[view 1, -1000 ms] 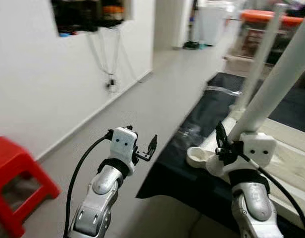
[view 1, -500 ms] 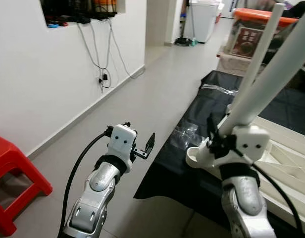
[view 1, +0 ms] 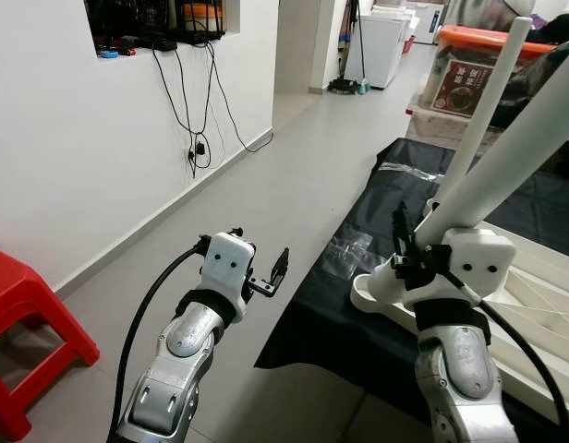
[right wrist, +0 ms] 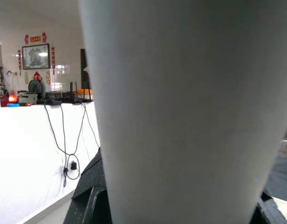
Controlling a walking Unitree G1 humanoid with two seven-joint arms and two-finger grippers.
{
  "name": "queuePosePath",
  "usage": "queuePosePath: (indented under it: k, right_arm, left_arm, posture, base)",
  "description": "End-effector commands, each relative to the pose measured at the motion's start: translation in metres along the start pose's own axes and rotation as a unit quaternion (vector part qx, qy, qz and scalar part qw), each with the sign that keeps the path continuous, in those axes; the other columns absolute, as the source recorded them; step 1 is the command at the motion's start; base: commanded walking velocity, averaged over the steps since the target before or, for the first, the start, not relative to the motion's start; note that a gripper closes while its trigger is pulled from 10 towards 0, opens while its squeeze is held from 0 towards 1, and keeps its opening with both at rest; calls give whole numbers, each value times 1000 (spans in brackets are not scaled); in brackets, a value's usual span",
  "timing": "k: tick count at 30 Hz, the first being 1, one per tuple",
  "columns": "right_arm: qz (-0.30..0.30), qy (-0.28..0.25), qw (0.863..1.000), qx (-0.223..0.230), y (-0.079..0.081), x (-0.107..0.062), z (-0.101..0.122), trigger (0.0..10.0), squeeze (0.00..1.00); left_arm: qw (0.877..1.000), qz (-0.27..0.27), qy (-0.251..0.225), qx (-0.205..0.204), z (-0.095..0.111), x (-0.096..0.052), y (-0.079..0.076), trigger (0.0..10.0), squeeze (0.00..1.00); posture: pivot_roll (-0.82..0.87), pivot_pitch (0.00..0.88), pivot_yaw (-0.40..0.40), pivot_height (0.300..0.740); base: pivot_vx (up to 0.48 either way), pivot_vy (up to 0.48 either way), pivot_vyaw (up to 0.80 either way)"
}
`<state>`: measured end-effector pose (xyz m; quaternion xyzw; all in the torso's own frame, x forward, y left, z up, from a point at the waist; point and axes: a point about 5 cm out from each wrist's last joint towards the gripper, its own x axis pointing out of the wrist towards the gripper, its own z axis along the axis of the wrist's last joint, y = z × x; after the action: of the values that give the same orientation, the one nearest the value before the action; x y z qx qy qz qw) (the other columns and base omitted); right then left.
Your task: Building children table
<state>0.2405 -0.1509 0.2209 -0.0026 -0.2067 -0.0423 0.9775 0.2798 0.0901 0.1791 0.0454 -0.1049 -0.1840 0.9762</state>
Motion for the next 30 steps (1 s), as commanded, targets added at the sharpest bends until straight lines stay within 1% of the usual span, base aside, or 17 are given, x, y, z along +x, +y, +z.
queuePosePath:
  k: [1, 10, 13, 15, 20, 30]
  right_arm:
    - [-5, 6, 1000, -1, -1, 0, -1, 10000, 0]
    - [-4, 11, 1000, 0, -1, 1, -3, 10000, 0]
    - [-6, 16, 1000, 8, -1, 0, -4, 10000, 0]
    - [-7, 20, 1000, 10, -1, 0, -5, 10000, 0]
    - [-10, 29, 999, 13, -2, 0, -8, 10000, 0]
    - [-5, 20, 1000, 13, 0, 3, -5, 10000, 0]
  left_arm:
    - [1000, -3, 4, 4, -2, -1, -1, 10000, 0]
    - [1000, -5, 6, 5, -3, -2, -1, 10000, 0]
    - [1000, -6, 6, 5, -3, -2, -1, 10000, 0]
    - [1000, -5, 5, 4, -2, -2, -1, 10000, 0]
    - [1000, 9, 7, -7, -1, 0, 2, 10000, 0]
    - [1000, 16, 3, -9, 1, 1, 5, 10000, 0]
  posture:
    - [75, 0, -83, 740]
    - [74, 0, -82, 740]
    - [74, 0, -82, 740]
    - [74, 0, -82, 740]
    - [74, 0, -82, 740]
    - [79, 0, -87, 740]
  base:
    - [0, 0, 0]
    - [0, 0, 0]
    - [0, 0, 0]
    - [0, 0, -444]
    - [0, 0, -800]
    - [0, 0, -800]
